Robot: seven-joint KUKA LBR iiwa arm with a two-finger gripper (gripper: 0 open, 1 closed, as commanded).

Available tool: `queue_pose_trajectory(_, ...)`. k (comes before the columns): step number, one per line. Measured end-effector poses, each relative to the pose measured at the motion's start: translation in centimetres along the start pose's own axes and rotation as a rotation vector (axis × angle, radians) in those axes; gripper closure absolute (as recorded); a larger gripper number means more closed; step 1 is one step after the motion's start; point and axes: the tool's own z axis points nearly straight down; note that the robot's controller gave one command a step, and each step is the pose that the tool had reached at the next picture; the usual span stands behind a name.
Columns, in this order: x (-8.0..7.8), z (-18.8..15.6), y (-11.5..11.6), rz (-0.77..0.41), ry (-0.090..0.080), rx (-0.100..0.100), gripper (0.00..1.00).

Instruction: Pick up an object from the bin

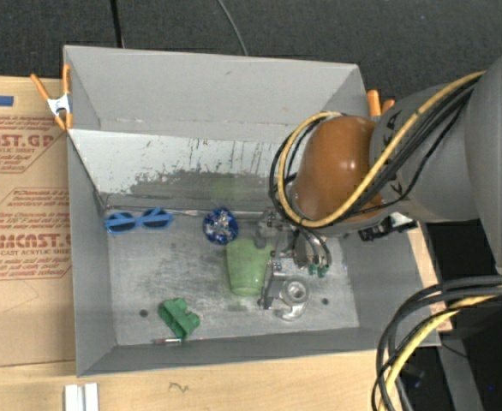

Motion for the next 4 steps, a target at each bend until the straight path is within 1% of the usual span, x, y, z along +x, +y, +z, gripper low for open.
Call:
queue_pose_trajectory(1, -0.8, -0.4, -0.2, 0.005, -0.032, -0.001, 1.00)
queue_pose_trajectory(2, -1.4, -12.3, 2.2, -0.305, 0.030, -0.002, 1.00)
queue_pose_trajectory(3, -1.3, -12.0, 2.2, -0.303, 0.036, -0.003, 1.00)
queue_pose_trajectory(4, 1.5, 3.2, -1.4, -0.154, 0.047, 0.001, 1.00)
